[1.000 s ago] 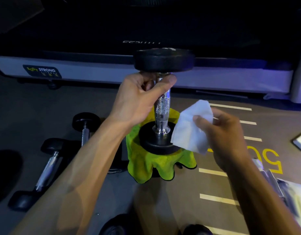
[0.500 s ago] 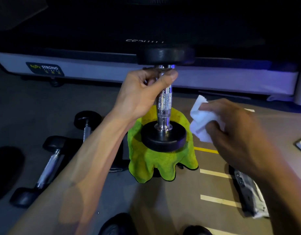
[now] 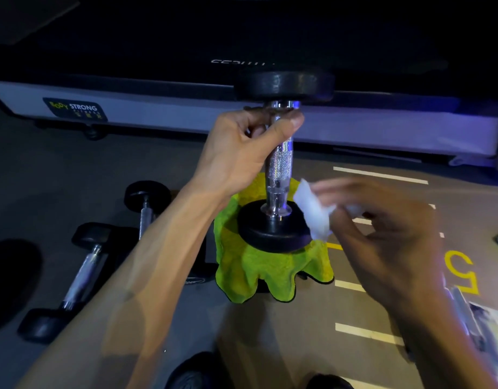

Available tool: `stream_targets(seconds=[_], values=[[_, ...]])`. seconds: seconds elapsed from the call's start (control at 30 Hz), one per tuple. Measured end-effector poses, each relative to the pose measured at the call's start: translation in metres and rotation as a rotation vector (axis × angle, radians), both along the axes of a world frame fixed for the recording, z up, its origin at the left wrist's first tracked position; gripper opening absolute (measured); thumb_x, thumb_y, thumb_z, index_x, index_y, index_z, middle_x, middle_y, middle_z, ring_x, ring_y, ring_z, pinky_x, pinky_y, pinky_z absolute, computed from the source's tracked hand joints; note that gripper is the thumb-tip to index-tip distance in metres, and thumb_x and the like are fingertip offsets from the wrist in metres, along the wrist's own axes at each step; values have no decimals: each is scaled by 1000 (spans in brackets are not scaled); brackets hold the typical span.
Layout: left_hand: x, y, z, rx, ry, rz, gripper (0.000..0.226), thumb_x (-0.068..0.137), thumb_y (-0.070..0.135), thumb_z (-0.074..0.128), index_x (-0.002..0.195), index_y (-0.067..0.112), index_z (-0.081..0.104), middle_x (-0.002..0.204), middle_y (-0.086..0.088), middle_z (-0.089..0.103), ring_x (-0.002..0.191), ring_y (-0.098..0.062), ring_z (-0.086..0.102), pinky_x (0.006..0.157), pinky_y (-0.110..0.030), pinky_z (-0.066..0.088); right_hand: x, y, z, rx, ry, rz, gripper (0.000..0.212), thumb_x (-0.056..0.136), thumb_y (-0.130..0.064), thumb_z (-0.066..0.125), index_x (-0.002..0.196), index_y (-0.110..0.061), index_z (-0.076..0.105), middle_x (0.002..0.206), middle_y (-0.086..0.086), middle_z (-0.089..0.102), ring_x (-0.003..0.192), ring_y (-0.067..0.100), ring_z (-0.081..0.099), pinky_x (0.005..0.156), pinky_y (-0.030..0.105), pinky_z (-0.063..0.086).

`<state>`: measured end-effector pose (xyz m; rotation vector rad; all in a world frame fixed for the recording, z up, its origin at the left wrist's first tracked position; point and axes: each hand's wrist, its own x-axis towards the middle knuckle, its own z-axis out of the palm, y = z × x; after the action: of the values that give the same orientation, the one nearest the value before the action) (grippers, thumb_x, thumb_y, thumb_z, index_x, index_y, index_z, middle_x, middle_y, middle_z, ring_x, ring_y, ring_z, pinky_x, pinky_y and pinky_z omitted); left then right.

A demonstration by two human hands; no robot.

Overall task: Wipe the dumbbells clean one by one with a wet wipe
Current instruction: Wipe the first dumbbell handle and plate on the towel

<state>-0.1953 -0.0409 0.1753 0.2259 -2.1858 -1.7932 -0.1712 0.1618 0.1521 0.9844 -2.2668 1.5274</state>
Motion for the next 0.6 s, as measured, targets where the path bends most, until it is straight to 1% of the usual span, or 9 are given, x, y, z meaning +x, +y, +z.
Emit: stream_targets(seconds=[0.03,0.1,0.2,0.3,0.4,0.43,0.47,0.53,0.6], values=[[-1,0,-1,1,1,-3,54,97,30,76,45,35,64,69,-7,24,65,-16,31,64,-27,32,1,-2,-2,0,14,38,29,93,4,62,97,-21,76,111,-9,76,102,14,74,75,34,58],[-2,-1,-1,9,-4,-5,55,97,29,75,44,36,64,67,-4,24,63,-15,30,62,-27,33,0,-11,-6,53,30,92,25,89,8,62,88,-11,78,115,-2,74,106,13,72,80,25,54],[-2,-2,-2,16,1,-5,51,97,30,76,47,38,67,69,-10,23,70,-23,30,71,-32,33,-5,-23,-17,208,53,87,26,86,3,64,89,-17,81,117,-7,65,105,9,66,85,15,47],[-1,-3,-1,19,19,-15,52,97,27,76,47,38,68,71,-19,23,71,-25,30,71,-32,33,-13,-24,-19,304,77,1,25,84,-8,66,90,-27,81,101,-14,47,90,11,53,77,12,39],[1,-4,-1,13,27,-21,39,98,24,75,60,23,66,72,-20,21,69,-32,26,73,-33,32,-18,-26,-11,380,15,89,27,83,-9,63,88,-30,81,82,-14,44,70,3,50,61,9,33],[1,-5,-1,10,31,-19,39,98,24,75,60,23,65,72,-22,21,69,-36,26,76,-35,31,-20,-28,-11,394,4,128,28,83,-8,62,87,-29,81,77,-16,44,65,2,49,58,10,32],[1,-5,-1,6,34,-17,42,97,24,76,56,28,69,71,-25,22,70,-39,27,77,-37,30,-22,-30,-12,397,-1,154,29,82,-7,62,87,-27,81,73,-19,44,60,1,48,56,10,30],[0,-5,-2,19,32,-17,46,97,25,77,53,40,71,71,-29,22,72,-33,29,79,-37,32,-24,-31,-15,371,-9,162,30,82,-4,62,88,-25,83,68,-22,41,56,-1,46,55,9,27],[-1,-8,-3,39,27,-25,41,96,28,78,57,40,74,71,-28,23,75,-27,32,79,-37,34,-24,-32,-17,343,-2,138,32,83,-4,62,91,-26,84,66,-22,41,55,-2,46,55,7,26]])
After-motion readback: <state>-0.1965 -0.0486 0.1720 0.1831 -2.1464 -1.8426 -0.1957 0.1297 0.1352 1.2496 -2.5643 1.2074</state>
